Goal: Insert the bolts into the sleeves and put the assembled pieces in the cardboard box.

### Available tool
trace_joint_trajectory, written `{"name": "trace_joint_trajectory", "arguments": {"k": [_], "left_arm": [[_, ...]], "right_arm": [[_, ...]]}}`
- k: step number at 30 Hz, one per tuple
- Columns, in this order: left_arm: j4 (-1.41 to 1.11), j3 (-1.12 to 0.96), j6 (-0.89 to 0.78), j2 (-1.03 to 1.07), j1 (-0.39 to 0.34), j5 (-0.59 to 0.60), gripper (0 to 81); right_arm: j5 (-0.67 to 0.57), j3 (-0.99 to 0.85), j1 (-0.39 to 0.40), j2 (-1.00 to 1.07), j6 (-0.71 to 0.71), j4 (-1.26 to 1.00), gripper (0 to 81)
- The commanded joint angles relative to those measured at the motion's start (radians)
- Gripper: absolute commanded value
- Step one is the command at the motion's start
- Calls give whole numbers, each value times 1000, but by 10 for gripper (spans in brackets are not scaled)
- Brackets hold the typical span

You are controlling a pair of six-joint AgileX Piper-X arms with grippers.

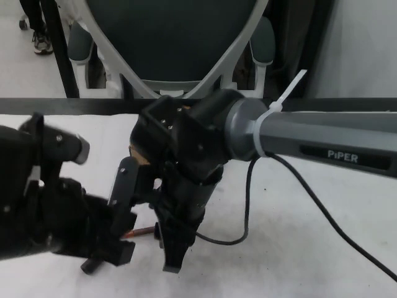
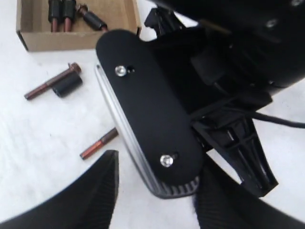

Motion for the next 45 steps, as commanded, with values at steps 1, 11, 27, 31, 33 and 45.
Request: {"name": "trace_joint_trajectory", "arguments": {"k": [1, 11, 27, 31, 33, 45], "left_arm": [[22, 0, -6, 10, -3, -51, 447], [25, 0, -6, 15, -3, -93, 447], [88, 0, -22, 15, -3, -210, 447], [114, 0, -22, 15, -3, -210, 447], [133, 0, -22, 15, -3, -210, 447], [180, 0, -29, 15, -3, -210, 447]], "right_arm": [[34, -21, 6, 14, -16, -9, 396], [132, -26, -11, 53, -7, 18, 396], [158, -26, -20, 53, 0, 20, 396], [158, -26, -20, 53, 0, 20, 396], [157, -26, -20, 53, -4, 11, 396], [157, -62, -15, 53, 0, 5, 396]]}}
